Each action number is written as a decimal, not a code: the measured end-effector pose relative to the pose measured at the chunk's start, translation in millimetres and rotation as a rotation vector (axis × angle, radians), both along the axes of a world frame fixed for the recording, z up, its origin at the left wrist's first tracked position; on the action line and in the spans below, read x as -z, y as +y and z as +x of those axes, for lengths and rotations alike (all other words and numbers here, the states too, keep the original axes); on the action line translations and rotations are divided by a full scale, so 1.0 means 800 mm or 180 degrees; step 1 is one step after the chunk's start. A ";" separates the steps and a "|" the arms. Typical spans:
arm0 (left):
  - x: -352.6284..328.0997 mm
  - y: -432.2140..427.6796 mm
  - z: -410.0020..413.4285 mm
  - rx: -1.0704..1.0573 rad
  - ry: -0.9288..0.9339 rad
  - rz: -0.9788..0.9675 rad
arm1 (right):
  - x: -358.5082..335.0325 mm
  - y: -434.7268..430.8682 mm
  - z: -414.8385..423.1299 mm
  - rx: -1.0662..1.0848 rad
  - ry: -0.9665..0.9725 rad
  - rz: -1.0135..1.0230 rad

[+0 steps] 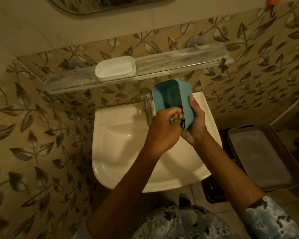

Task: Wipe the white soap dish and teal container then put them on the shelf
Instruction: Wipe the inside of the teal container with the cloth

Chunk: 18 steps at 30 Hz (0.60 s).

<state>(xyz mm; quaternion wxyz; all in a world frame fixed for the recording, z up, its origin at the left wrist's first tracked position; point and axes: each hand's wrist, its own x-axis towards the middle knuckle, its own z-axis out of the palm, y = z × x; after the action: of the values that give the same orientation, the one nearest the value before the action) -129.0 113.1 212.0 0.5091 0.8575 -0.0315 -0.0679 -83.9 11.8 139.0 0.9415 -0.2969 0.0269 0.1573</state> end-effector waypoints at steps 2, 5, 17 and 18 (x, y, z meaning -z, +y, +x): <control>0.017 0.002 -0.004 0.0352 -0.0925 0.1572 | 0.000 -0.005 0.002 -0.0032 -0.0021 -0.0079; 0.032 0.008 -0.005 0.0578 -0.1460 0.2555 | -0.002 -0.013 0.000 -0.0102 -0.0062 -0.0212; -0.002 -0.012 0.009 -0.0301 0.0436 -0.0565 | -0.007 -0.011 0.005 0.0159 -0.0155 -0.0423; -0.002 -0.010 0.010 -0.0318 0.0580 -0.0832 | -0.009 -0.011 0.006 0.0184 -0.0155 -0.0483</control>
<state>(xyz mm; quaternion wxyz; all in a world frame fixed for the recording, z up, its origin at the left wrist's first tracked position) -121.2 105.3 213.3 0.6198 0.7747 0.0489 -0.1152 -79.3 2.9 146.0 0.9208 -0.3703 0.0244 0.1203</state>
